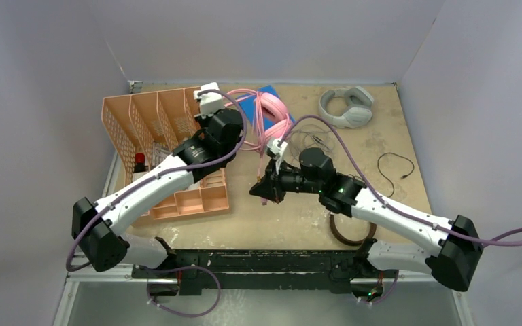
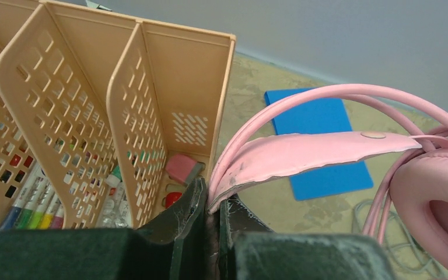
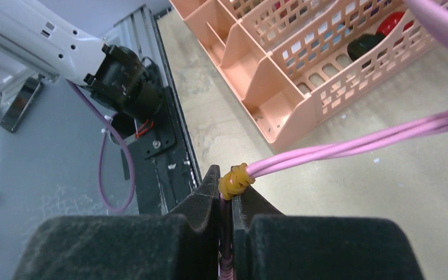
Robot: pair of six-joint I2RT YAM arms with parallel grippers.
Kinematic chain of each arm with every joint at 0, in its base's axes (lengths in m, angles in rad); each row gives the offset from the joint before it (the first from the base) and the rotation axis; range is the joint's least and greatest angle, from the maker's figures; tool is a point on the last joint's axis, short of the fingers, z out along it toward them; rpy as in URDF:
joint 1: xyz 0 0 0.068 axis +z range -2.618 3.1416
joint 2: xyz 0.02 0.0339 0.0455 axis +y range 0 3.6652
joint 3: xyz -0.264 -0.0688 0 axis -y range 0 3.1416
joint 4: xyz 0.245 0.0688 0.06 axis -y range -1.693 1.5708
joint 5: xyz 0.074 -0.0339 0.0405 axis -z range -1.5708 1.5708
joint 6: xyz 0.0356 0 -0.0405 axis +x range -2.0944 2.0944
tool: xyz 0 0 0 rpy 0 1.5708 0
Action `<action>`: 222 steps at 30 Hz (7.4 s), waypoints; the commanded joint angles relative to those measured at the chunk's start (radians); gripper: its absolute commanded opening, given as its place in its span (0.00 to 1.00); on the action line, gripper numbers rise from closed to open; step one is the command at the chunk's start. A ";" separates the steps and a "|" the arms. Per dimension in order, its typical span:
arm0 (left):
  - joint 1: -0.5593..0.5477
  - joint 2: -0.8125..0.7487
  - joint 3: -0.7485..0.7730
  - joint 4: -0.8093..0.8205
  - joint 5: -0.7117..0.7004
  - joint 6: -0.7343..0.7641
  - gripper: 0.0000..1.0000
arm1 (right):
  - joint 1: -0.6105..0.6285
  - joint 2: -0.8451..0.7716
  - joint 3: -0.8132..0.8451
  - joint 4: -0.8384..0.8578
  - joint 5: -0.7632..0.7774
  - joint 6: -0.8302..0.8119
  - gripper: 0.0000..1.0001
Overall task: Wrap the headphones
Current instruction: Wrap the headphones cable around the headphones, then place the headphones at the center of the board, then pick up the headphones from the center of the board.
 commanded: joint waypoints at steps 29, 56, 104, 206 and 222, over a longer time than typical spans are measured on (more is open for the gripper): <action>-0.083 -0.150 -0.288 0.219 0.291 0.059 0.00 | -0.161 0.128 0.325 -0.295 0.133 0.773 0.07; -0.162 0.025 -0.380 0.293 0.439 -0.142 0.00 | -0.278 0.401 0.315 -0.401 0.277 0.691 0.59; 0.096 0.531 -0.019 0.191 0.512 -0.023 0.00 | -0.472 -0.017 0.546 -0.684 0.452 -0.101 0.95; -0.416 0.060 -0.164 0.376 0.342 -0.110 0.62 | -0.635 -0.208 0.021 -0.378 0.264 1.396 0.00; -0.532 0.313 -0.087 0.405 0.018 -0.119 0.57 | -0.635 -0.253 0.105 -0.419 0.324 1.433 0.00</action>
